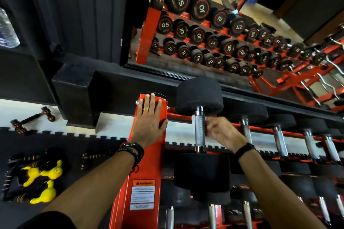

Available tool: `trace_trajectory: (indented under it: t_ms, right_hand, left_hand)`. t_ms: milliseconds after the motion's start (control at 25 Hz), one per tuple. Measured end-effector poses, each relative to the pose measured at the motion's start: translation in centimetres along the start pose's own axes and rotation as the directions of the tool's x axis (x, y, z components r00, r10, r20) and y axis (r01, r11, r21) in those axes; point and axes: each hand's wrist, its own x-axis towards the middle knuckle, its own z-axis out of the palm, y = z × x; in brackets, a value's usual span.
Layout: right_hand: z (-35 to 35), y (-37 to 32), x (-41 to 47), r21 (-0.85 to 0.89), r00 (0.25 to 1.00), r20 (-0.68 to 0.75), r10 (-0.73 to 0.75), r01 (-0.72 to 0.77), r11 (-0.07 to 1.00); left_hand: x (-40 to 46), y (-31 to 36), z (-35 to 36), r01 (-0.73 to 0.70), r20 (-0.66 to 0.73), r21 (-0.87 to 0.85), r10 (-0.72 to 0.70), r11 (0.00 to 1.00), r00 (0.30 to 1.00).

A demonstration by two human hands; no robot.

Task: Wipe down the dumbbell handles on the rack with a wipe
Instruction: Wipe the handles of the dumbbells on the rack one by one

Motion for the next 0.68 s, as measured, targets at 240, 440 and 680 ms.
trace_trajectory:
  t_ms: [240, 440, 680]
  right_hand:
    - [-0.5, -1.0, -0.5, -0.006, 0.997, 0.055, 0.046, -0.045, 0.999]
    - [0.6, 1.4, 0.0, -0.061, 0.987, 0.107, 0.122, -0.116, 0.991]
    - [2.2, -0.6, 1.8, 0.056, 0.997, 0.02, 0.068, -0.069, 0.996]
  left_hand:
    - [0.0, 0.1, -0.1, -0.007, 0.008, 0.026, 0.006, 1.0, 1.0]
    - [-0.1, 0.0, -0.1, 0.011, 0.007, -0.007, -0.011, 1.0, 1.0]
    - [-0.2, 0.0, -0.1, 0.001, 0.006, -0.01, 0.0, 1.0, 1.0]
